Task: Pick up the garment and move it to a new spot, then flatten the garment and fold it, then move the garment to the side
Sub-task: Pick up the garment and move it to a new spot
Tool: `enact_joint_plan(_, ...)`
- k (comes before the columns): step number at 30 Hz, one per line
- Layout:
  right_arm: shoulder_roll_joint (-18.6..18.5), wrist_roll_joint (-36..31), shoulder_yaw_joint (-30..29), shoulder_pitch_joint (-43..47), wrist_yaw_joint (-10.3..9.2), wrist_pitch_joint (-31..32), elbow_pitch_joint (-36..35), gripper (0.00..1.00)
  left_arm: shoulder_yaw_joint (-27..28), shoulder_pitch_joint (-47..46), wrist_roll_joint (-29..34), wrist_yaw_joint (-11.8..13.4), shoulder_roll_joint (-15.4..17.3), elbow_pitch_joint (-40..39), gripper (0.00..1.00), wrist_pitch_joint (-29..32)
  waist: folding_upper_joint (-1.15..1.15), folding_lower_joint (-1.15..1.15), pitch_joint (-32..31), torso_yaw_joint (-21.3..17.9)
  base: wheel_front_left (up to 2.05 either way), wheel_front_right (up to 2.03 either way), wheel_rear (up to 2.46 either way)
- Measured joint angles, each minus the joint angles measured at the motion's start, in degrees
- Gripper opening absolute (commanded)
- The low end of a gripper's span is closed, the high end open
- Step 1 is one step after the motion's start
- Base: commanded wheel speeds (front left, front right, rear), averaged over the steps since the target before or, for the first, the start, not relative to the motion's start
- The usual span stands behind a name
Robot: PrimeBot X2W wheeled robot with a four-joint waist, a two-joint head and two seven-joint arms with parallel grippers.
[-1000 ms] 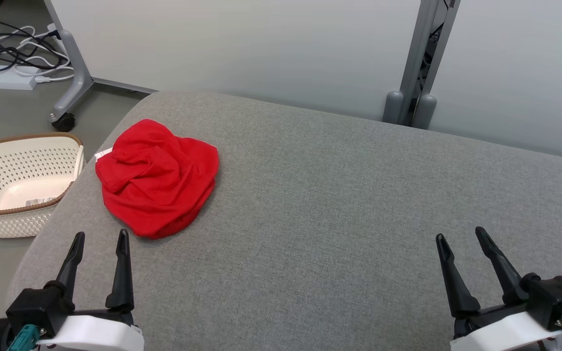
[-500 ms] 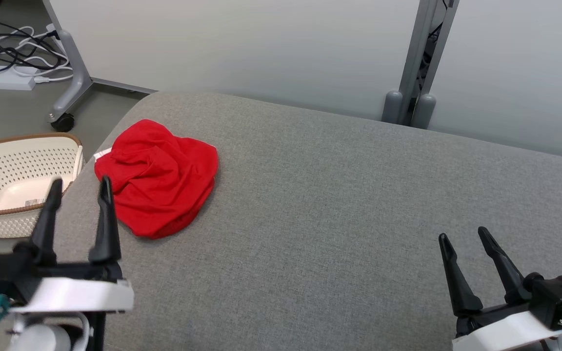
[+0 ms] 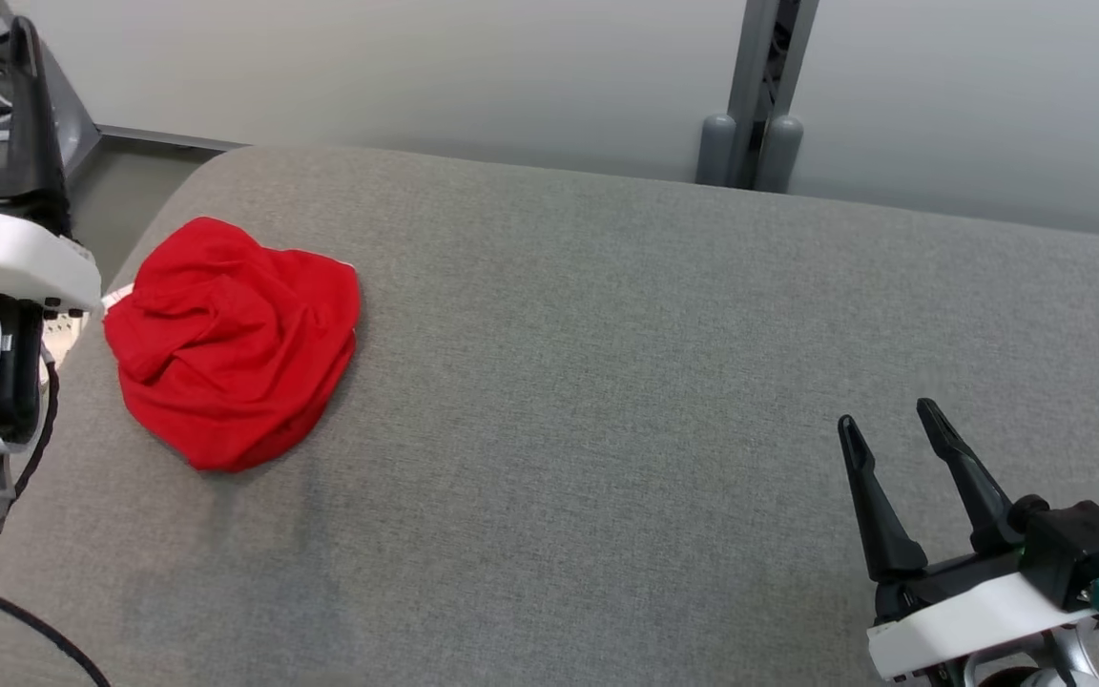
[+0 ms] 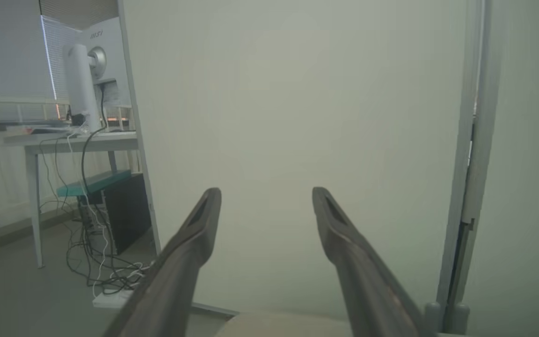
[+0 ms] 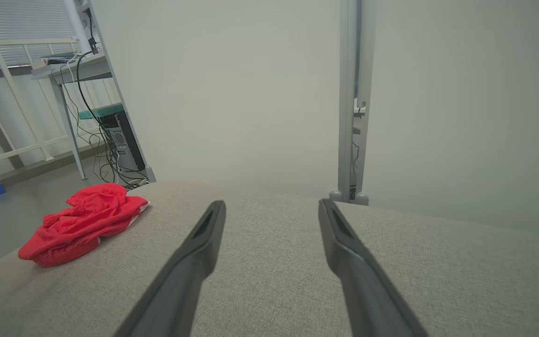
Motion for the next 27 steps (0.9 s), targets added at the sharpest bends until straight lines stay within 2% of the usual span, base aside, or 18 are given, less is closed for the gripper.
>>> enact_joint_plan(6,0.02,-0.20,0.46,-1.64,0.00,-0.03,0.41,1.00,-2.08,-3.14,-2.98,-6.43,-1.55,22.29,1.00,2.53,0.00,0.00,3.39,-2.95,0.00,0.00,0.00)
enact_joint_plan(12,0.00,-0.60,1.43,-3.58,0.00,0.08,0.48,1.00,-3.23,-3.50,-5.11,-11.01,-3.48,39.61,1.00,3.94,0.00,0.00,6.93,-5.62,0.00,0.00,0.00)
enact_joint_plan(17,-0.27,-0.63,2.52,-5.20,0.00,0.51,0.44,1.00,-2.71,-3.16,-7.68,-14.10,-5.13,50.31,1.00,5.42,0.00,0.00,9.75,-7.66,0.00,0.00,0.00)
enact_joint_plan(24,-1.33,0.00,3.33,-7.20,0.00,0.45,0.34,1.00,-1.98,-3.70,-9.93,-17.69,-6.56,59.25,1.00,5.97,0.00,0.00,13.43,-9.91,0.00,0.00,0.00)
enact_joint_plan(25,-1.34,0.04,3.43,-7.27,0.00,0.32,0.37,1.00,-2.00,-4.12,-9.95,-18.01,-6.45,59.99,0.82,5.97,0.00,0.00,13.82,-10.18,0.00,0.00,0.00)
enact_joint_plan(26,-1.32,0.21,3.56,-7.42,0.00,-0.09,0.34,1.00,-1.98,-4.66,-10.06,-18.47,-6.42,60.66,0.40,6.15,0.00,0.00,14.15,-10.46,0.00,0.00,0.00)
enact_joint_plan(27,-1.32,0.31,3.53,-7.66,0.00,-0.12,0.32,1.00,-1.91,-5.05,-10.29,-18.57,-6.43,61.00,0.40,5.52,0.00,0.00,14.49,-10.66,0.00,0.00,0.00)
